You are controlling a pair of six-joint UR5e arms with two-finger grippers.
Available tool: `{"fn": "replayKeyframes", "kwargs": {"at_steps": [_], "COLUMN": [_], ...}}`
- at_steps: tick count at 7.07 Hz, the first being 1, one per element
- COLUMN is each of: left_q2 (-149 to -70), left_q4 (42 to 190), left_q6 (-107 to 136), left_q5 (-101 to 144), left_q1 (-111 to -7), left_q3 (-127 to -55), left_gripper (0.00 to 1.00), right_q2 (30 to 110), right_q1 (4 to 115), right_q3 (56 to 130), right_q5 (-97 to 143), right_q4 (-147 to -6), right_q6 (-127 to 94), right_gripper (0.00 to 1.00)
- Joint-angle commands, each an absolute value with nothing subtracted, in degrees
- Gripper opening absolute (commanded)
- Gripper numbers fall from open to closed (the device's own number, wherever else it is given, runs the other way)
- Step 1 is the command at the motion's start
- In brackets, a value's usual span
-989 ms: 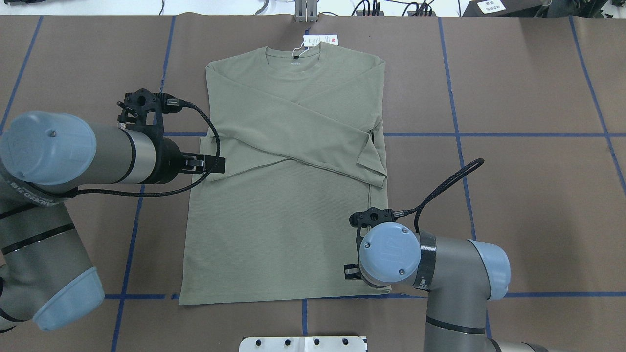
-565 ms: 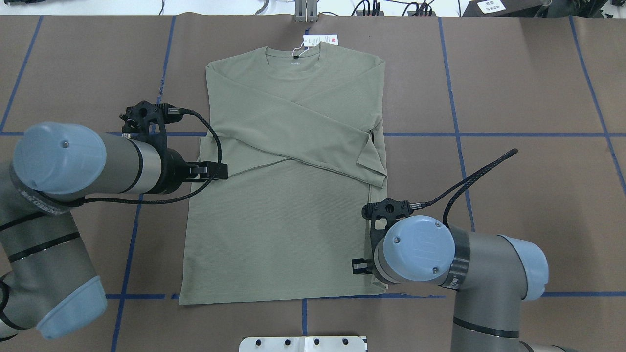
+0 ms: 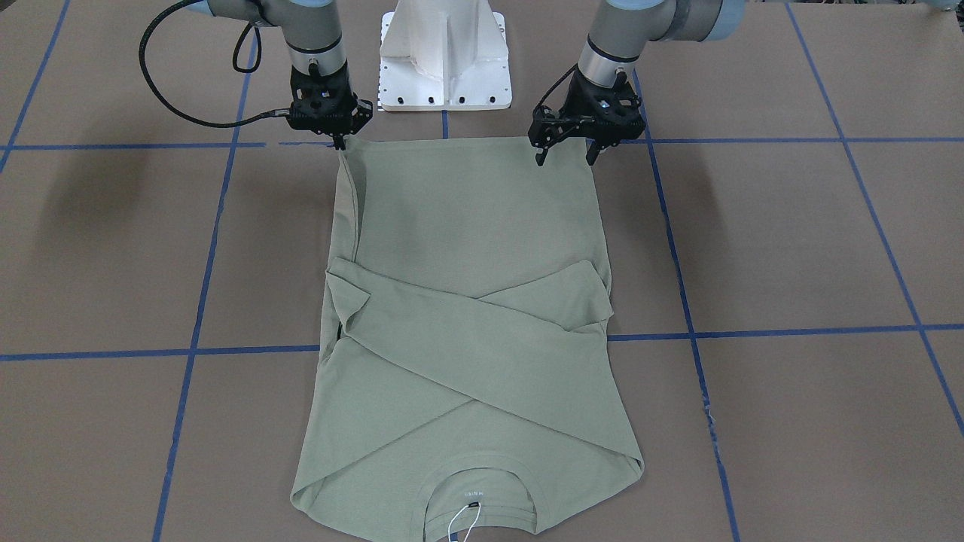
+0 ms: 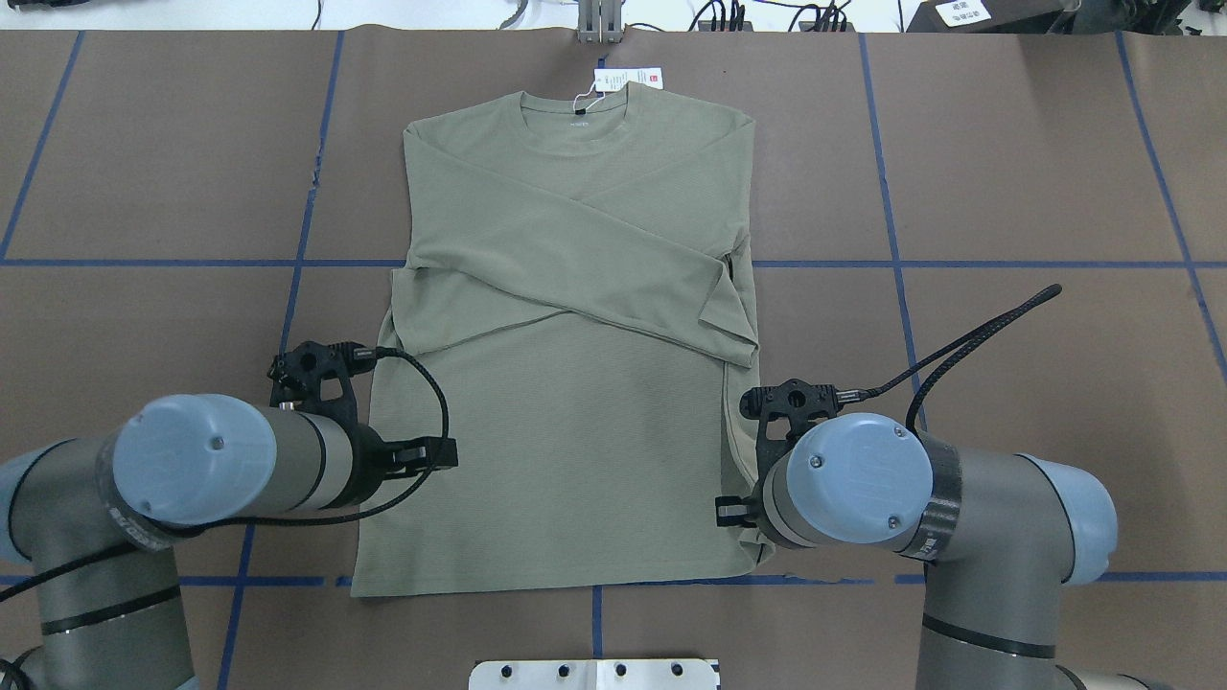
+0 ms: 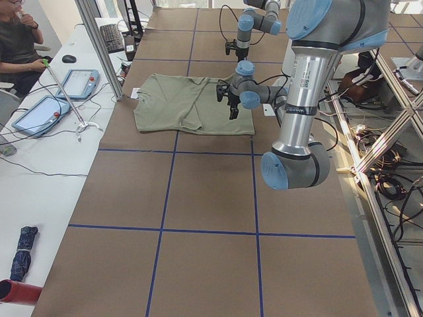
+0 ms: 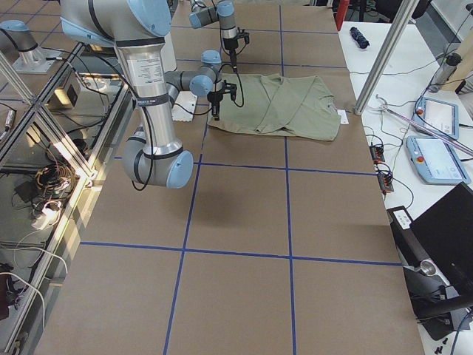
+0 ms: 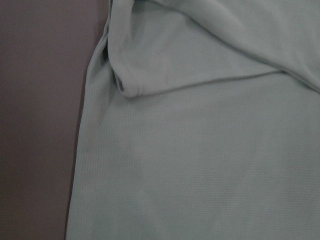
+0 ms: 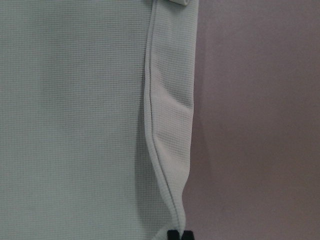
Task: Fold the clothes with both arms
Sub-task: 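Lower the left gripper to the other hem corner while the right gripper grasps its corner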
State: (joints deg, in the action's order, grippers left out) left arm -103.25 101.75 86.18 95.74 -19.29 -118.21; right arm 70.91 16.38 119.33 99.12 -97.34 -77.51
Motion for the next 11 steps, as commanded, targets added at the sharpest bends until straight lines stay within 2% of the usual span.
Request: {"fn": "replayKeyframes", "kwargs": {"at_steps": [1,5,7,10,11], "left_q2": [-102.0,-99.7,-99.7,-99.7,-99.8], "left_q4": [95.6,95.7,95.7,95.7,95.7], "left_q6": [90.7,93.0,93.7,93.9,93.9], "left_q5": [93.6,91.8,91.8,91.8,91.8], "left_q1": [-14.1,-10.8,-9.8,-8.8,-8.7], "left_q3": [-119.4,-118.4,-117.9,-116.8,-116.8], "left_gripper": [0.98,0.87,0.75,0.69,0.6], "right_q2": [71.1,71.0,71.1,71.0,71.1], "right_q1": [16.4,16.6,16.7,16.7,16.7], "right_q3": [119.4,119.4,119.4,119.4,119.4], "right_q5": [99.0,99.2,99.3,99.3,99.3], "right_q4": [-97.1,-97.1,-97.1,-97.1,-97.1], "right_q6": [-78.9,-78.9,-78.8,-78.8,-78.9], "right_gripper": [0.0,0.0,0.0,0.0,0.0]}}
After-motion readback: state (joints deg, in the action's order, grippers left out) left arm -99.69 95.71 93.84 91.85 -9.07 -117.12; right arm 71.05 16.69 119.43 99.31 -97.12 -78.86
